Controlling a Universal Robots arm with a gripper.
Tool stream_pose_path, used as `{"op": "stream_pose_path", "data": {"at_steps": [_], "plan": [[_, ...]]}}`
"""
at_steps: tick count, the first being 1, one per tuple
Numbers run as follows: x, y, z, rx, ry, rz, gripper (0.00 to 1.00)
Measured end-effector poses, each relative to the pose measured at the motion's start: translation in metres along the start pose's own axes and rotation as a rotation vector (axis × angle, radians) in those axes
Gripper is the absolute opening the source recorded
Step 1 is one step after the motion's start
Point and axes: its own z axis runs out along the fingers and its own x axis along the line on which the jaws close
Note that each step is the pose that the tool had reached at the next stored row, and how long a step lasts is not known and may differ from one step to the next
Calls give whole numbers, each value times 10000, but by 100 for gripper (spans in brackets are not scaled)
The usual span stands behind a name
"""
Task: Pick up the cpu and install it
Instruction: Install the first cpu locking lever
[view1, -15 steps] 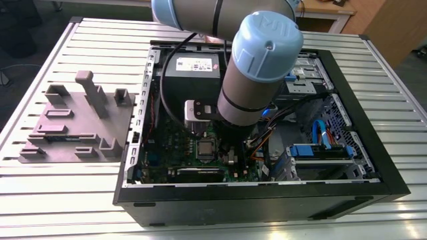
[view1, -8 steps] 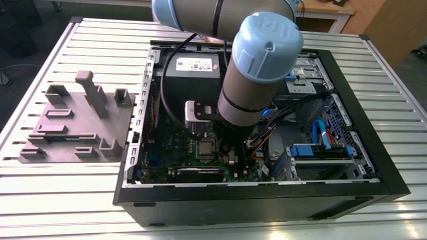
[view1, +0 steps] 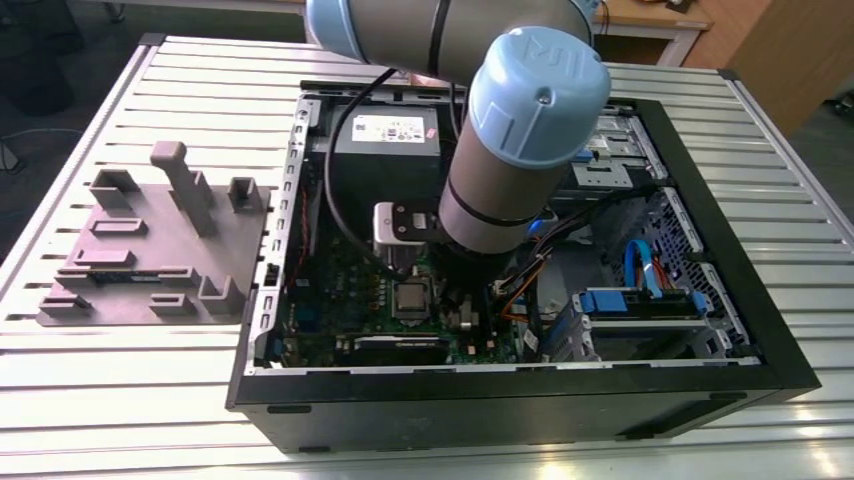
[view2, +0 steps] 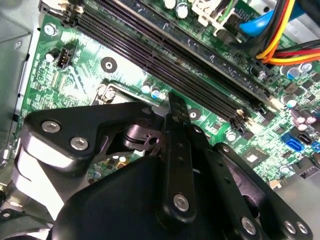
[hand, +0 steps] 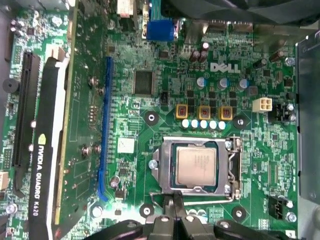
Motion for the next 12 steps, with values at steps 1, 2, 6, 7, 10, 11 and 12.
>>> {"op": "stream_pose_path", "data": {"at_steps": [1,2,6,7,10,11,12], "plan": [[0,-3,-1,1,2,-2,10],[1,-3,-2,1,2,-1,10],[-1,-3,-22,6,-53,-7,10],[-2,-1,-38,6,-76,-10,10],[-5,6,-121,5,-125,-12,10],[-6,9,-155,5,-135,-12,10],[-8,11,-189,5,-147,-13,10]]}}
